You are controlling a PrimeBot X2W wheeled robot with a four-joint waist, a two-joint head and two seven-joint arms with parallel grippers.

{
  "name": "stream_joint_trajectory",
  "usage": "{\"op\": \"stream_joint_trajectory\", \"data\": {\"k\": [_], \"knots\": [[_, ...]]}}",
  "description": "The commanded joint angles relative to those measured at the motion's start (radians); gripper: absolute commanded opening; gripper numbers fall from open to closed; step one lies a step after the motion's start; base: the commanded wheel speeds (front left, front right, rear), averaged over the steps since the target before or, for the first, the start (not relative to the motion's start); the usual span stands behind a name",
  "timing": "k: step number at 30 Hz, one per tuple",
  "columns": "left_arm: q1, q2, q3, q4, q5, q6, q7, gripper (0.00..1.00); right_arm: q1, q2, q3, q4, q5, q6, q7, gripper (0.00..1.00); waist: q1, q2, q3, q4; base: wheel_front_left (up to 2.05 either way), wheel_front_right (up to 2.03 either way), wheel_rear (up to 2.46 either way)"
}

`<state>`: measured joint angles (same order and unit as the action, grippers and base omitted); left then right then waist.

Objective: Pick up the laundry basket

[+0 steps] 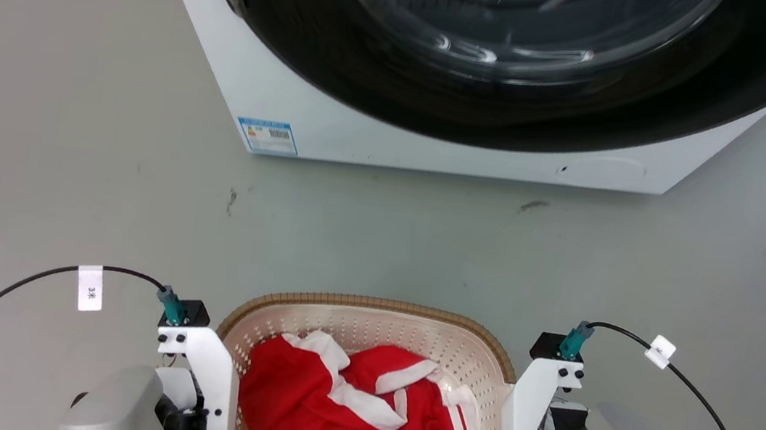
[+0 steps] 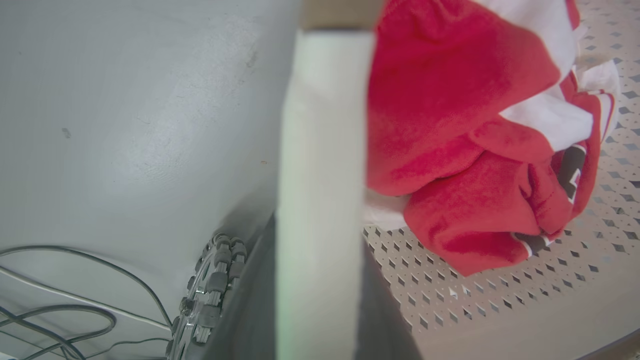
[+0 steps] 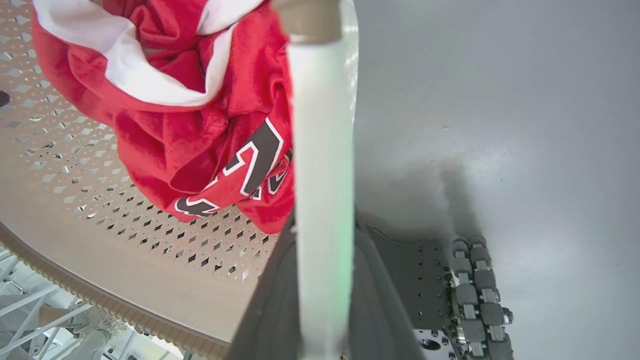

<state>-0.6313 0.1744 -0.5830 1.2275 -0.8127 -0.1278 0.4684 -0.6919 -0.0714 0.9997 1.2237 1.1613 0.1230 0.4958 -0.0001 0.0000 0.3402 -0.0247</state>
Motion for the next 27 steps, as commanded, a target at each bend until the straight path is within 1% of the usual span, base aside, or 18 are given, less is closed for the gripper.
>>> {"op": "stream_joint_trajectory", "data": {"k": [1,7,13,27], "knots": [[0.012,-0.036,-0.010,-0.021,-0.020,-0.005,0.017,0.00,0.010,0.038,0.002,-0.015,0.019,0.014,0.021,0.00,0.0001,0.0000,-0.047,-0.009,0.00,0.00,0.00],[0.022,-0.045,-0.039,-0.031,-0.046,-0.006,0.070,0.00,0.000,0.024,0.001,-0.003,0.038,0.014,0.075,0.00,0.0001,0.0000,-0.108,-0.015,0.00,0.00,0.00],[0.022,-0.053,-0.070,-0.044,-0.070,-0.009,0.110,0.00,-0.014,-0.002,0.005,0.011,0.040,0.014,0.094,0.00,0.0001,0.0000,-0.154,-0.014,0.00,0.00,0.00],[0.030,-0.075,-0.139,-0.065,-0.116,-0.010,0.177,0.00,0.011,-0.046,0.000,0.039,0.062,0.014,0.154,0.00,0.0001,0.0000,-0.269,-0.016,0.00,0.00,0.00]]}}
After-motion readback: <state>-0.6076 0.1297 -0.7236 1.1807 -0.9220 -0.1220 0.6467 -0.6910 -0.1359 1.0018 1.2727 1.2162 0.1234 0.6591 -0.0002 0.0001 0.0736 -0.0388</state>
